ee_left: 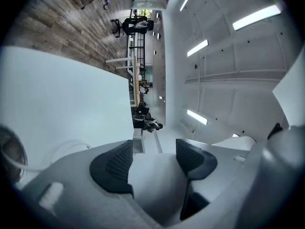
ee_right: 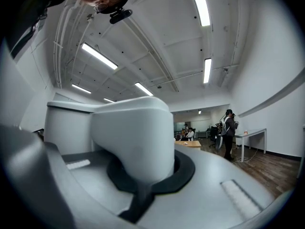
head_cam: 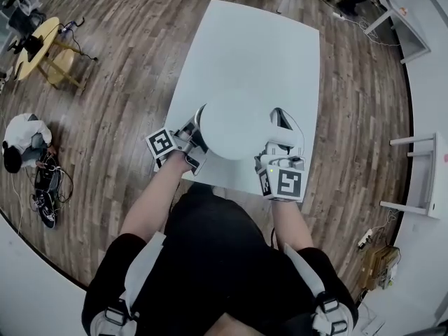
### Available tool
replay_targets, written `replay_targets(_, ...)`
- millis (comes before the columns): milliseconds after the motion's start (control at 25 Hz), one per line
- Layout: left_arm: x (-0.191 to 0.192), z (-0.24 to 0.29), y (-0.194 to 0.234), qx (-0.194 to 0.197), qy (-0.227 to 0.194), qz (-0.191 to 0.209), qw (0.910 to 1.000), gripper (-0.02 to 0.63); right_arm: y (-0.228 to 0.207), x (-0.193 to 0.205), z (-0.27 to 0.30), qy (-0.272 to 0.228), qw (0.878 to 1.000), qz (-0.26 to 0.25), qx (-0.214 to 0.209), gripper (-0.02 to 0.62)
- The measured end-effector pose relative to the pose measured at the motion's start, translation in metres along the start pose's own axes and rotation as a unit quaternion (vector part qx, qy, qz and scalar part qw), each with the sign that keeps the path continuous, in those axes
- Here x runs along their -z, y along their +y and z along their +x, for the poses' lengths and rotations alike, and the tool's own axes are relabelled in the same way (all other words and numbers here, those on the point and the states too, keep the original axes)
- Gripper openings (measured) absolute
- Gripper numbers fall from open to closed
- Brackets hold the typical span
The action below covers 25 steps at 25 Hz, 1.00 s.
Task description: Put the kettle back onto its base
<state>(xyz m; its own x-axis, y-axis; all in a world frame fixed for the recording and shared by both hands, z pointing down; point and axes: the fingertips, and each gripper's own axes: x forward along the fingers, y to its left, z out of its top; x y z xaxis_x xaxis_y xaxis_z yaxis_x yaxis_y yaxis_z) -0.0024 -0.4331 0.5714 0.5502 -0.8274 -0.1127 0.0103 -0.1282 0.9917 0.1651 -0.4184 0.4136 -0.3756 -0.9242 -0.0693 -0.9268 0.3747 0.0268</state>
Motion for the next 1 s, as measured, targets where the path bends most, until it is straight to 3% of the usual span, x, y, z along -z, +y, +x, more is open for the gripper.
replay_targets(160,-0.021,0.008,0.001,-0.043,0.018,0.100,0.9939,0.284,-0.002,0.009,0.017,0.009,1.000,-0.017,0.003,0.005)
replay_targets(280,-0.043,0.002,-0.005,-0.076,-0.006,0.165,0.9834,0.284,-0.005,0.020,0.024,0.018,1.000,-0.008,0.004,0.005)
replay_targets(360,-0.054,-0.001,-0.018,-0.076,-0.024,0.194,0.9778,0.282,-0.006,0.026,0.028,0.021,1.000,-0.007,0.004,0.005)
replay_targets(440,-0.056,0.000,-0.030,-0.067,-0.027,0.210,0.9750,0.252,-0.004,0.032,0.030,0.022,1.000,-0.012,0.001,0.005)
replay_targets(520,-0.054,0.002,-0.040,-0.058,-0.030,0.215,0.9744,0.003,-0.002,0.038,0.033,0.027,0.999,-0.017,-0.004,0.005)
replay_targets(640,-0.052,0.007,-0.051,-0.036,-0.030,0.214,0.9757,-0.002,0.002,0.047,0.036,0.037,0.999,-0.017,-0.006,0.005)
replay_targets(800,-0.054,0.008,-0.057,-0.051,-0.018,0.266,0.9624,-0.002,0.007,0.057,0.037,0.044,0.999,-0.023,-0.004,0.005)
replay_targets(1000,-0.044,0.016,-0.052,-0.046,0.017,0.271,0.9612,0.000,0.009,0.069,0.039,0.053,0.998,-0.031,0.000,0.005)
